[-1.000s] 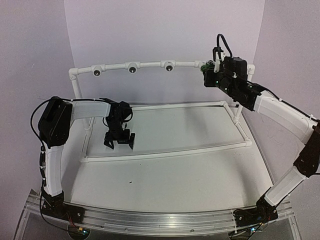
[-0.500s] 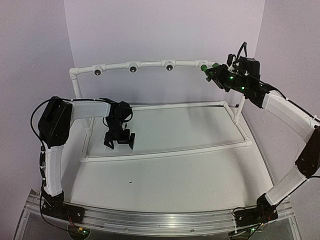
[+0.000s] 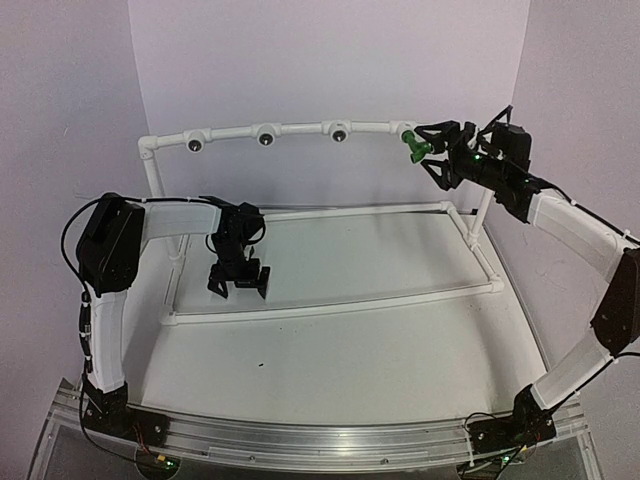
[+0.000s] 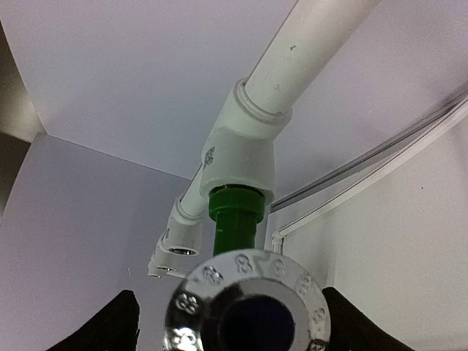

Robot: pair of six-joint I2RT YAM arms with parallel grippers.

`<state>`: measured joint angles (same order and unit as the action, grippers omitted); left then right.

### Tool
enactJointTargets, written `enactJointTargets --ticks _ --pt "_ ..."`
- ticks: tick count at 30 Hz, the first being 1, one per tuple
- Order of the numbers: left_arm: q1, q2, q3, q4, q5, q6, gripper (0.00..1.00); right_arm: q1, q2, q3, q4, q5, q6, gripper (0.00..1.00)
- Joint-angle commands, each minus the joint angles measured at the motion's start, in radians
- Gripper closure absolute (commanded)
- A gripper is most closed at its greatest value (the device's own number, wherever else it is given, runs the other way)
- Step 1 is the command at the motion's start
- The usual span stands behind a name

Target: Install the water faucets

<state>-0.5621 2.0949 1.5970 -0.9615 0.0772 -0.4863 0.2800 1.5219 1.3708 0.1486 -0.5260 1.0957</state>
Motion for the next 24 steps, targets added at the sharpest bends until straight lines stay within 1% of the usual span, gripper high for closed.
enactJointTargets --ticks 1,3,6,8,11,12,14,16,19,22,24 --pt "0.002 -0.001 0.027 -0.012 -0.003 0.019 0.0 -0.017 -0.046 -0.026 0.059 -0.048 -0.119 0.03" --pt "0.002 0.002 0.027 -0.009 -0.003 0.02 0.0 -0.029 -0.07 -0.056 0.052 -0.045 -0.189 0.02" --pt "0.002 0.008 0.027 -0.003 0.001 0.021 0.0 -0.055 -0.111 -0.114 0.019 -0.033 -0.244 0.02" --pt "0.002 0.01 0.028 0.003 0.004 0.021 0.0 -0.072 -0.138 -0.142 -0.035 -0.013 -0.288 0.02" --pt "0.002 0.01 0.029 0.011 0.008 0.021 0.0 -0.093 -0.175 -0.153 -0.139 0.031 -0.421 0.02" --pt "0.002 0.01 0.028 0.013 0.009 0.022 0.0 -0.097 -0.183 -0.147 -0.179 0.018 -0.496 0.02" --pt "0.002 0.01 0.024 0.016 0.01 0.024 0.0 -0.098 -0.195 -0.113 -0.274 -0.018 -0.726 0.02" --pt "0.002 0.01 0.019 0.02 0.011 0.024 0.0 -0.098 -0.201 -0.057 -0.383 0.035 -0.924 0.02" --pt "0.002 0.007 0.007 0.035 0.018 0.021 0.0 -0.093 -0.202 0.047 -0.49 0.091 -1.206 0.02" --pt "0.002 0.012 0.008 0.043 0.024 0.02 0.0 -0.046 -0.211 0.098 -0.519 0.247 -1.417 0.02" --pt "0.002 0.019 0.018 0.042 0.026 0.022 0.0 0.015 -0.209 0.119 -0.52 0.402 -1.587 0.02"
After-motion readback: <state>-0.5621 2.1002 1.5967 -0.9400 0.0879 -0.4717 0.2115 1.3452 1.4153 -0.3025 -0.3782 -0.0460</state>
